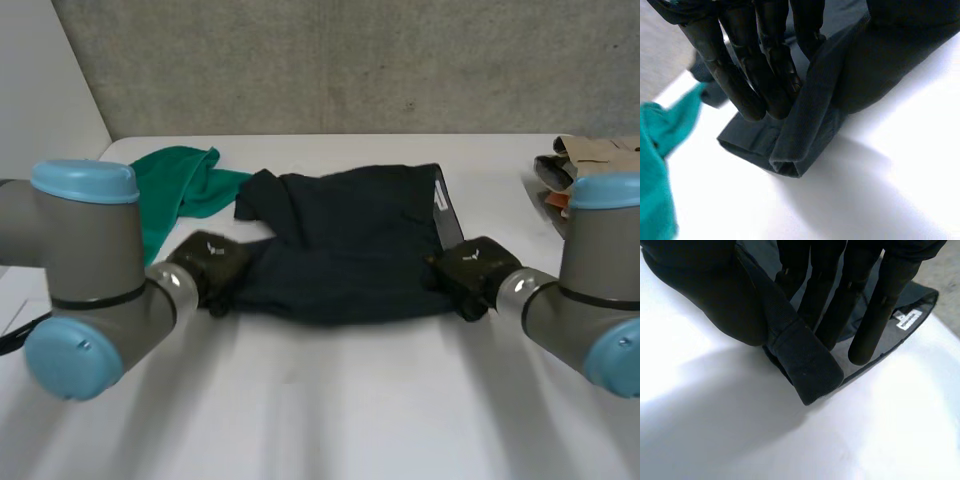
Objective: Fold the laundry.
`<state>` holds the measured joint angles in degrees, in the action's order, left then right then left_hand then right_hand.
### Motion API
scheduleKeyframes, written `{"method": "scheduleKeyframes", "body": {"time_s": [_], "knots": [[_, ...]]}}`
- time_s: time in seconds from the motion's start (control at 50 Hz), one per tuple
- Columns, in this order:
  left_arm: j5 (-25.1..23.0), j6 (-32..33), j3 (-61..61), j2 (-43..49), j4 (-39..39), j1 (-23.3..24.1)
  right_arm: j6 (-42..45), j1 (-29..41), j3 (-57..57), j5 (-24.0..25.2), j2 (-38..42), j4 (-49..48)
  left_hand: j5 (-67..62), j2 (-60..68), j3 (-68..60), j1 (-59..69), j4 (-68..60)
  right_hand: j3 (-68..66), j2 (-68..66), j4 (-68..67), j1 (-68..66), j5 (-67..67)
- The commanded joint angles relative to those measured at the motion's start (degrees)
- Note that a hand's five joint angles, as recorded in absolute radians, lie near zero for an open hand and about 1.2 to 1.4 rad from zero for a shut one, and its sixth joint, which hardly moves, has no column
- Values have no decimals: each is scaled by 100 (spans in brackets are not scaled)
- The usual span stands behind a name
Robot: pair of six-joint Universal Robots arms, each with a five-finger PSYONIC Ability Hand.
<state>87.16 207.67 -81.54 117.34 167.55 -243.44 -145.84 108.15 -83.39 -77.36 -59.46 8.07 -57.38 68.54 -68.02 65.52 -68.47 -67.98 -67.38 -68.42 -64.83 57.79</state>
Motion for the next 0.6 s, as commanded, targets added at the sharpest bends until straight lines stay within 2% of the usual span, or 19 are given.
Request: {"method": "scheduleKeyframes", "body": {"time_s": [0.02, 0.04, 0.1, 0.12, 0.18, 0.3, 0.44, 0.6], "knots": [[-6, 1, -459, -589, -1399, 297, 1345, -215, -204, 2, -795, 2231, -1262, 1146, -1198, 1448, -1153, -1202, -1262, -1158, -1517, 1221], [2, 28, -563, -615, -1749, 358, 1808, -268, -317, -7, -909, 2791, -1262, 1146, -1198, 1448, -1153, -1202, -1262, -1158, -1517, 1221], [-6, 89, -687, -581, -2295, 482, 2505, -321, -502, -33, -1015, 3523, -1262, 1146, -1198, 1448, -1153, -1202, -1262, -1158, -1517, 1221], [-15, 150, -722, -528, -2593, 543, 2838, -321, -590, -51, -1059, 3665, -1262, 1146, -1198, 1448, -1153, -1202, -1262, -1158, -1517, 1221], [-50, 186, -705, -475, -2842, 579, 3000, -321, -722, -121, -1094, 3614, -1262, 1146, -1198, 1448, -1153, -1202, -1262, -1158, -1517, 1221], [-24, -15, -258, -458, -2325, 368, 2334, -286, -793, -25, -1094, 3228, -1262, 1146, -1198, 1448, -1153, -1202, -1262, -1158, -1517, 1221], [-24, 1, 594, -238, -2183, 254, 1875, -356, -442, 125, -1068, 2903, -1262, 1146, -1198, 1448, -1153, -1202, -1262, -1158, -1517, 1221], [-112, 317, 2272, 745, -1253, 183, 434, -304, 129, -59, -866, 1049, -1262, 1146, -1198, 1448, -1153, -1202, -1262, -1158, -1517, 1221]]}}
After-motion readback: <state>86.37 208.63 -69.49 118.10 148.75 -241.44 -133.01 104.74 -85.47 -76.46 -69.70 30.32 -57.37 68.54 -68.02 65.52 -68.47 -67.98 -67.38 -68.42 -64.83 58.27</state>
